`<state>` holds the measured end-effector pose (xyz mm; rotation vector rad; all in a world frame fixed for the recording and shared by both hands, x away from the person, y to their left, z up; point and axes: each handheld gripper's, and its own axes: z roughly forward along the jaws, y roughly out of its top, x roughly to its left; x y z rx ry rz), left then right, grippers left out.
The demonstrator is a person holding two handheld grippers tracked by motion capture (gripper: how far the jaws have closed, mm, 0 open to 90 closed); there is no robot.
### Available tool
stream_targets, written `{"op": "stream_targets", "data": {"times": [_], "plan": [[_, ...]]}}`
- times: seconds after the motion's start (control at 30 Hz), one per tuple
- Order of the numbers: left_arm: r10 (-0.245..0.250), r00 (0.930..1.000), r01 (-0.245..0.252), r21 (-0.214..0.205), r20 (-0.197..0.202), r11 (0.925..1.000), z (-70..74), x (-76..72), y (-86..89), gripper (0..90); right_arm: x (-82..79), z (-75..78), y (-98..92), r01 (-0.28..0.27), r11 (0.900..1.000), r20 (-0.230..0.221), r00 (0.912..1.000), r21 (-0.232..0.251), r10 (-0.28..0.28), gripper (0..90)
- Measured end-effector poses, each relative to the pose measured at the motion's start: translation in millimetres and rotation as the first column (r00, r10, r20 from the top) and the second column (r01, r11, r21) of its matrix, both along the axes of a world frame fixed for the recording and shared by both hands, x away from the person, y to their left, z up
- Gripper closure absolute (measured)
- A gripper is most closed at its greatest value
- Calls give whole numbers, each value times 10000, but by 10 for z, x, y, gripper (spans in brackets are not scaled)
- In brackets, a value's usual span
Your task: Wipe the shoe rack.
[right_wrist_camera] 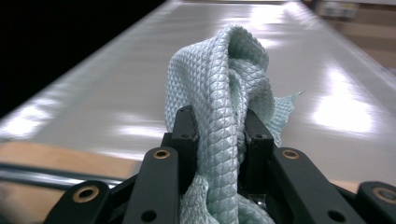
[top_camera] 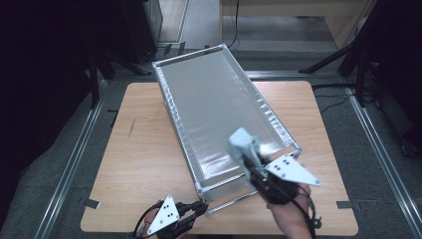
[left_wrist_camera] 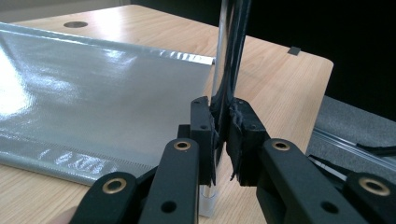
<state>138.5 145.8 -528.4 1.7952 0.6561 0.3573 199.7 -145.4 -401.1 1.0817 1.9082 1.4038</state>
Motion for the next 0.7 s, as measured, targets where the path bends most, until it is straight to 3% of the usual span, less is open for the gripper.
{"op": "stream_targets", "data": {"times": [0.07,0.17,0.23,0.3,0.4,0.5,0.6,0.7], "plan": [[-21,10000,21,16,3,10000,2,3,-1,817,76,3,-201,755,9971,-7,9971,91,-755,699],[-106,9999,106,-23,-36,9999,-1,13,6,816,163,-7,-476,1852,9821,50,9826,345,-1855,690],[-109,9999,109,-16,-35,9999,-1,12,5,815,179,-20,-560,1744,9825,-32,9846,647,-1746,725],[-93,10000,93,-8,-37,10000,1,11,5,816,152,-23,-490,1818,9824,96,9832,424,-1824,747],[-43,10000,43,-26,-53,10000,0,8,-1,816,110,-23,-317,1158,9927,29,9932,344,-1160,754],[4,9999,-5,-68,-109,10000,0,5,-5,815,25,-44,-15,363,9992,61,9993,193,-364,758],[28,9998,-30,-120,-213,9999,0,4,-3,814,-96,-62,304,-436,9990,191,9989,-6,436,759],[-79,9999,78,-58,-153,10000,2,-15,-21,814,-233,-66,587,-1262,9918,276,9916,-186,1266,759]]}}
